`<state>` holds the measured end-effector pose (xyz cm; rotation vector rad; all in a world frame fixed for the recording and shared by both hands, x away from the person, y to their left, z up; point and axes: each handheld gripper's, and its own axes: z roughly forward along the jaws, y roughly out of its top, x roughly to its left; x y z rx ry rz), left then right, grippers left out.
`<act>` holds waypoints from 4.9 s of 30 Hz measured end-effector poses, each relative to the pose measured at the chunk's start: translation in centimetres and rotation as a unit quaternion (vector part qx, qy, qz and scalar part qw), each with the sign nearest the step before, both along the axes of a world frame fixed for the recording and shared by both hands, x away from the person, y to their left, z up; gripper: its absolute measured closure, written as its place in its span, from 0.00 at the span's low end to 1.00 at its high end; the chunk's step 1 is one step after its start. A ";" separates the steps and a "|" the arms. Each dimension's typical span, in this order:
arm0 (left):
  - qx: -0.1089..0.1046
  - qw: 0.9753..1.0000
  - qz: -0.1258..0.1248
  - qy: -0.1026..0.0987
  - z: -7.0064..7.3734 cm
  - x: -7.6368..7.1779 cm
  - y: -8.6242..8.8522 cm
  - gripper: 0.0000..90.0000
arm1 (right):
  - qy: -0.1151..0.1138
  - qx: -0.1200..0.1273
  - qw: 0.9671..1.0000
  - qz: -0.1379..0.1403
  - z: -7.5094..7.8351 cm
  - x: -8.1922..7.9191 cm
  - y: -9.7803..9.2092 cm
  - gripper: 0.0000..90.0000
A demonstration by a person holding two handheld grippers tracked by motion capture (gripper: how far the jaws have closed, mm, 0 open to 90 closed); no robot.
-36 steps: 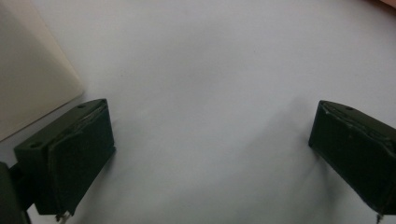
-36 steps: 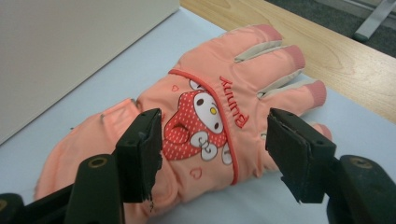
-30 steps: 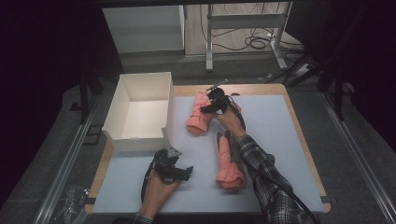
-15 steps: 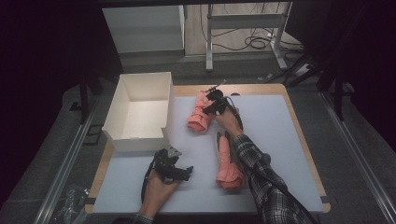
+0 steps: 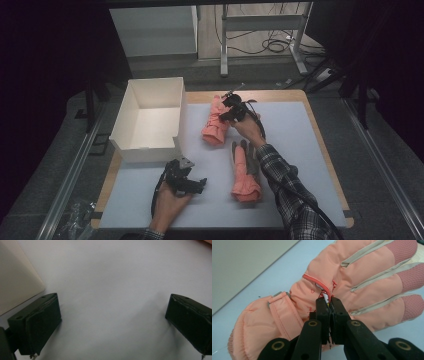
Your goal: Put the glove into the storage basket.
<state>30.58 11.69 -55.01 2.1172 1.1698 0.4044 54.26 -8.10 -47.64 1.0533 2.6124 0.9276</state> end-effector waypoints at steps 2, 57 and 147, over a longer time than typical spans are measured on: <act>0.001 1.000 0.000 0.000 0.0 0.0 0.0 0.00 | -0.002 0.009 1.000 0.003 0.6 -0.3 -0.3 0.95; 0.000 1.000 0.000 0.000 0.0 0.0 0.0 0.00 | -0.014 0.033 0.992 0.120 7.0 -17.8 -9.9 0.95; 0.018 1.000 -0.011 0.016 0.4 -0.1 1.9 0.02 | -0.008 0.066 0.992 0.110 -4.3 -25.3 -13.8 0.94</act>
